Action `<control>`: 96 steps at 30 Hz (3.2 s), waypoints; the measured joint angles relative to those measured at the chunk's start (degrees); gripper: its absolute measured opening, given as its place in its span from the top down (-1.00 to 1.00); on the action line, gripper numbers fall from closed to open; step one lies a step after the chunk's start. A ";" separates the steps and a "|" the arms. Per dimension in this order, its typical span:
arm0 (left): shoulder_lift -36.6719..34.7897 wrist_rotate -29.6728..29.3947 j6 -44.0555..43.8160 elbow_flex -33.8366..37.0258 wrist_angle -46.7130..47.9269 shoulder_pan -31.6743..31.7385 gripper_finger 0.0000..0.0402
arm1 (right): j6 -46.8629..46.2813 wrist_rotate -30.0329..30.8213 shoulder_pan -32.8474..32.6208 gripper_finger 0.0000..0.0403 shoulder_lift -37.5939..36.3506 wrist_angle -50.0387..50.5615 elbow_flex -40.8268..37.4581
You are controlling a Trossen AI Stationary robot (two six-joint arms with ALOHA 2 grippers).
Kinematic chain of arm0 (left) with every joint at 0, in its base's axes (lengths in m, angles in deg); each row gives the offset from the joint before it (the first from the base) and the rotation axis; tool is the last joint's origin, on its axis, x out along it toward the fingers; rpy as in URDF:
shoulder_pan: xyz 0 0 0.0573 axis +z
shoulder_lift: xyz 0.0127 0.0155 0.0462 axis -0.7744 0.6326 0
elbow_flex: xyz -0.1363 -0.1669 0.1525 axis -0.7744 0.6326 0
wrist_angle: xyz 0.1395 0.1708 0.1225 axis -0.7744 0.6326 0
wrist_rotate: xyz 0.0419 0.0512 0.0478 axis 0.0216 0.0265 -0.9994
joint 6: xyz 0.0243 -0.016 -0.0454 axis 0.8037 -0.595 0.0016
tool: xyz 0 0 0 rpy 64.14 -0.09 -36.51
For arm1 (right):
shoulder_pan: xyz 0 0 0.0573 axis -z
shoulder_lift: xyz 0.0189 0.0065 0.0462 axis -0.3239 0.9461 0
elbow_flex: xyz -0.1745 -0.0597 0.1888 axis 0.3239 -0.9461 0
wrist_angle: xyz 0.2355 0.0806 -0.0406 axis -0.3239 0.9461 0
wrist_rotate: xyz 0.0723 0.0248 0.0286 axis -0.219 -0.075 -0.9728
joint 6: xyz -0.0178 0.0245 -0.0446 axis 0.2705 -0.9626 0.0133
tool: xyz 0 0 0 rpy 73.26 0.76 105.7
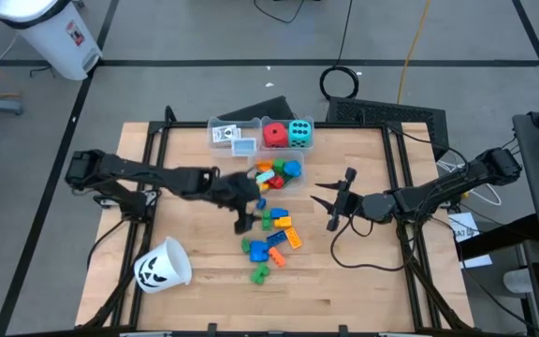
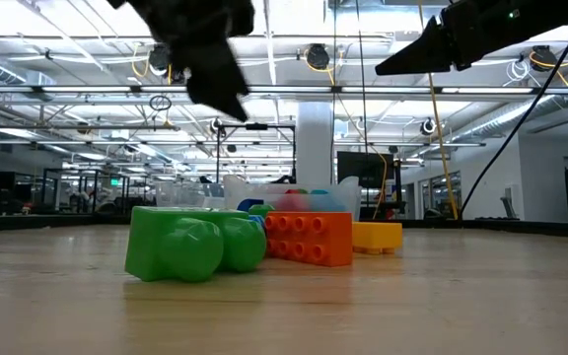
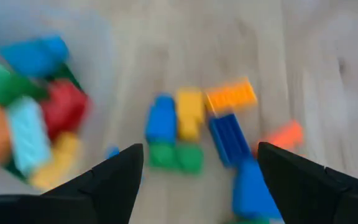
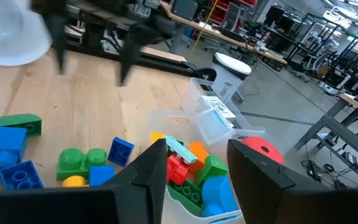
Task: Pick & Place Toys
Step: Put the left green game piece into the bottom transparent bin
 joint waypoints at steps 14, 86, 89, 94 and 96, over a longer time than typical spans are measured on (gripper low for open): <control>5.47 -1.49 7.98 0.03 6.30 -16.01 -0.53 | -0.02 -3.31 0.00 0.30 -0.01 -0.43 0.00; 21.91 -4.57 11.02 -0.28 -7.75 -14.14 -0.20 | -0.02 -4.46 0.00 0.30 0.01 -0.29 -0.02; 21.91 -4.55 11.86 -0.28 -7.50 -14.06 0.11 | -0.02 -4.47 0.00 0.30 0.01 -0.31 -0.02; 19.50 -2.98 12.00 -0.28 -5.75 -12.31 0.53 | -0.02 -4.47 0.00 0.30 0.01 -0.31 -0.02; 16.97 -1.09 11.85 -0.29 -5.19 -11.07 0.53 | -0.02 -4.47 0.00 0.30 0.01 -0.31 -0.02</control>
